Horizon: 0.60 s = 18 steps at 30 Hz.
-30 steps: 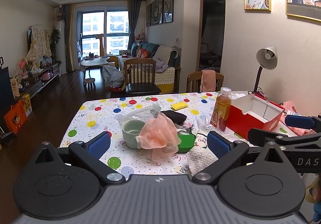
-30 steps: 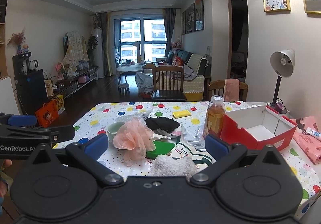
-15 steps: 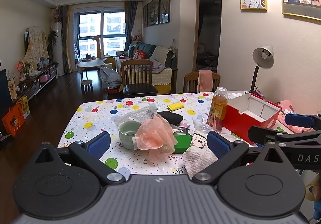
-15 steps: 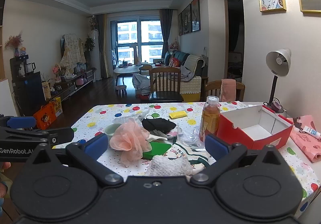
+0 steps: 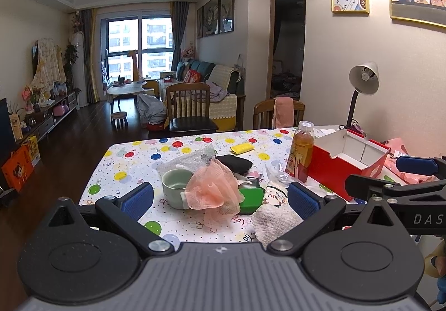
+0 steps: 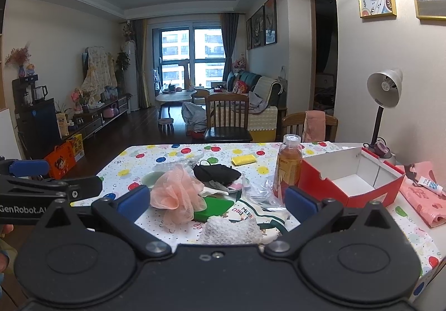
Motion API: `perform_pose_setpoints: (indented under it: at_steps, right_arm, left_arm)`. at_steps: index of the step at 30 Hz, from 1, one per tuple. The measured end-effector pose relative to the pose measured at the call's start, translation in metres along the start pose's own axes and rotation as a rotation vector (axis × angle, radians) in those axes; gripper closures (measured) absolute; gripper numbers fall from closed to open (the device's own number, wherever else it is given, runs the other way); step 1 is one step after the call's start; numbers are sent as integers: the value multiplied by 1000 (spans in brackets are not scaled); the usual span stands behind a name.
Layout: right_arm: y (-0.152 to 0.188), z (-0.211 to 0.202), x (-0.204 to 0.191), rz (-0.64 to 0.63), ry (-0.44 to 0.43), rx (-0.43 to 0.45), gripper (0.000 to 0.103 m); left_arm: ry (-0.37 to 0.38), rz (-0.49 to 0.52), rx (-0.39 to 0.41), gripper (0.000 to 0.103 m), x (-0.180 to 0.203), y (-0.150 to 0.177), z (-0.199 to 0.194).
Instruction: Organize soft objects
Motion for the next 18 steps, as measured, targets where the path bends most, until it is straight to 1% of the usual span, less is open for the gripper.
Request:
perform_pose_setpoints:
  at_steps: [12, 18]
  right_arm:
    - [1, 0, -1, -3, 3, 0, 0]
    - [-2, 2, 6, -12, 9, -11, 0]
  left_arm:
    - [-1, 4, 2, 0, 0, -1, 2]
    - [8, 1, -20, 0, 0, -1, 10]
Point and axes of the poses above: each gripper's, at about its wrist camera, not at the fingertips, and z roughly the way its jaws point, x to its right, y to its underside, the point moved 5 cm from there along z, roughly the way its jaws point, and after that the axes turned 7 degrees about -z, right-handed, at the moved point
